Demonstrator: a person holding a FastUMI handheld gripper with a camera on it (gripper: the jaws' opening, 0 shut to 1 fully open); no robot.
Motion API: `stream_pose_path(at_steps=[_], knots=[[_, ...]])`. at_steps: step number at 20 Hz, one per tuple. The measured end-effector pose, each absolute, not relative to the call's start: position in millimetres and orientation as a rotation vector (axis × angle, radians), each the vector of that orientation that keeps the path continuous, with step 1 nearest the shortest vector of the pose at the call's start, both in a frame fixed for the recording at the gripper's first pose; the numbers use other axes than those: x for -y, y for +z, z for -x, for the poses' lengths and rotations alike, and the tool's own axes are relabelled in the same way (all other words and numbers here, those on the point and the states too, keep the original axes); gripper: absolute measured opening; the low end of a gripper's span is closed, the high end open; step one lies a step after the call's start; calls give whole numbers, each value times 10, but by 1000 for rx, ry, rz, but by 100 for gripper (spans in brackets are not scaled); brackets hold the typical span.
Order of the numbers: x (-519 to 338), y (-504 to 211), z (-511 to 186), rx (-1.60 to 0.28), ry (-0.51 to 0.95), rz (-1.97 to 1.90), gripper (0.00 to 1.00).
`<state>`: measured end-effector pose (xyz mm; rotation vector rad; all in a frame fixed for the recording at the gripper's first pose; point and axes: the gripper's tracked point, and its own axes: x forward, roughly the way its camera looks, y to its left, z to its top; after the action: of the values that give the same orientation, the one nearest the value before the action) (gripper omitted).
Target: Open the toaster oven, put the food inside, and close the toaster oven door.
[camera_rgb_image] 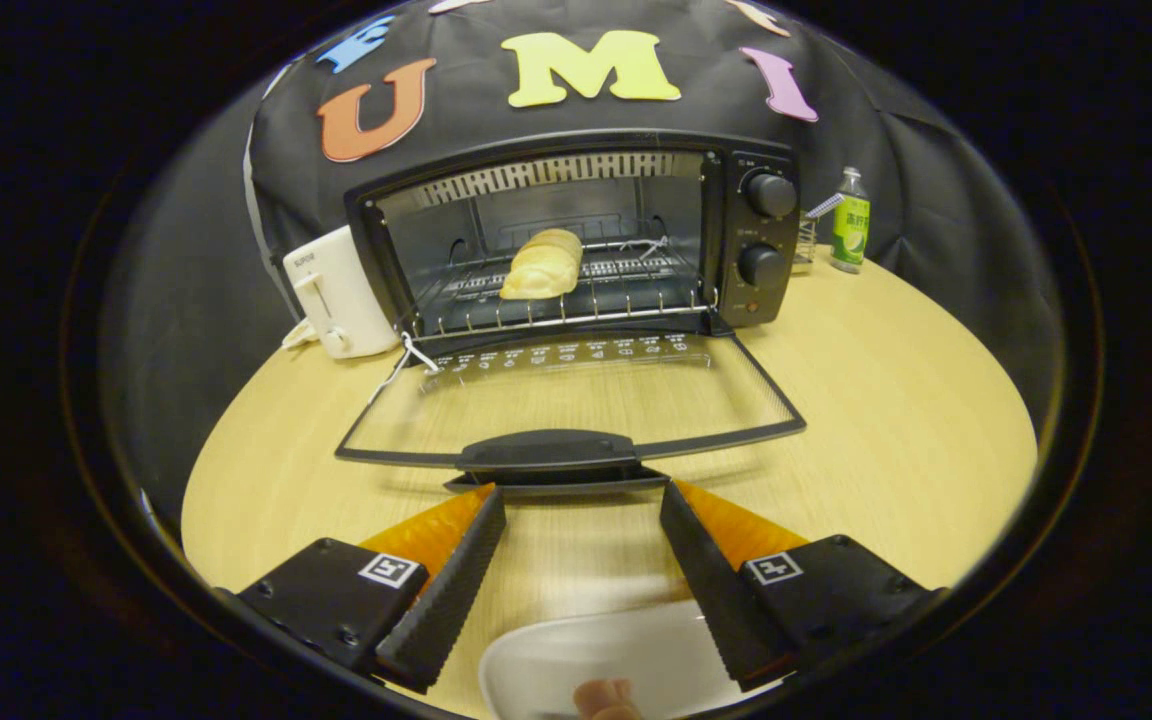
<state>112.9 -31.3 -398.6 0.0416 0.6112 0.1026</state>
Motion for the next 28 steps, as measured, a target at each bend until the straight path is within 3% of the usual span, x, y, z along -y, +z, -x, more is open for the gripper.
stream_pose_path(at_steps=[7, 28], knots=[[312, -3902, -1126, -577, 92, -55, 100], [90, -2581, -1428, -163, 115, 15, 100]])
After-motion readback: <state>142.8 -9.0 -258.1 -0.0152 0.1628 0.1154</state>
